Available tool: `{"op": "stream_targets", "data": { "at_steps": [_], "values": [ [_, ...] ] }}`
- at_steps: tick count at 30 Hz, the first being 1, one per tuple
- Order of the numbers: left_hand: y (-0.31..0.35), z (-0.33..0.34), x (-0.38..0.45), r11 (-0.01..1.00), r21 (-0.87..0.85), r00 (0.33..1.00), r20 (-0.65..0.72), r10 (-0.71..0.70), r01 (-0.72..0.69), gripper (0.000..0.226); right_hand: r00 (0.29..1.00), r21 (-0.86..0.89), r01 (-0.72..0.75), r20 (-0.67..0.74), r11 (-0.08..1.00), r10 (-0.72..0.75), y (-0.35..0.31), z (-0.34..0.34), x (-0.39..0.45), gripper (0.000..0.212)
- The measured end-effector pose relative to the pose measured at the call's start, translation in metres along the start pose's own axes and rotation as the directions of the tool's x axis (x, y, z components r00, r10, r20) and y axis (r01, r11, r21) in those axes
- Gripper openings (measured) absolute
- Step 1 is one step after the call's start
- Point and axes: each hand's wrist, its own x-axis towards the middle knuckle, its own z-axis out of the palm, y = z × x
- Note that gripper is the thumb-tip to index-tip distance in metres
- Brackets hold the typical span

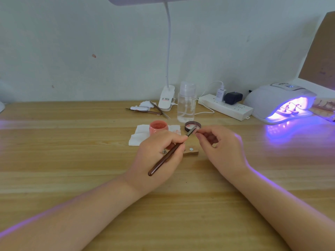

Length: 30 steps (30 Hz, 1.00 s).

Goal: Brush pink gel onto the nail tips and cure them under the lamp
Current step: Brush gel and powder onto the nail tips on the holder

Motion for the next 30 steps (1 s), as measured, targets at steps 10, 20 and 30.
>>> {"op": "stream_targets", "data": {
  "at_steps": [10,20,30],
  "values": [
    [0.005,-0.0039,-0.0014,0.995,-0.092,0.999,0.037,-0.021,0.024,0.007,1.0,0.01,-0.017,-0.013,1.0,0.017,0.0025,0.0011,0.0004,0.01],
    [0.0023,-0.0004,-0.0005,0.992,-0.079,0.995,0.013,-0.099,0.1,0.017,1.0,-0.009,0.01,0.011,1.0,-0.009,0.0005,-0.0002,-0.0003,0.009],
    [0.009,-0.0041,-0.0021,0.984,-0.142,0.994,0.031,-0.105,0.108,0.013,1.0,-0.02,0.023,0.0,1.0,-0.023,0.002,0.0005,0.0001,0.008]
  ]
}}
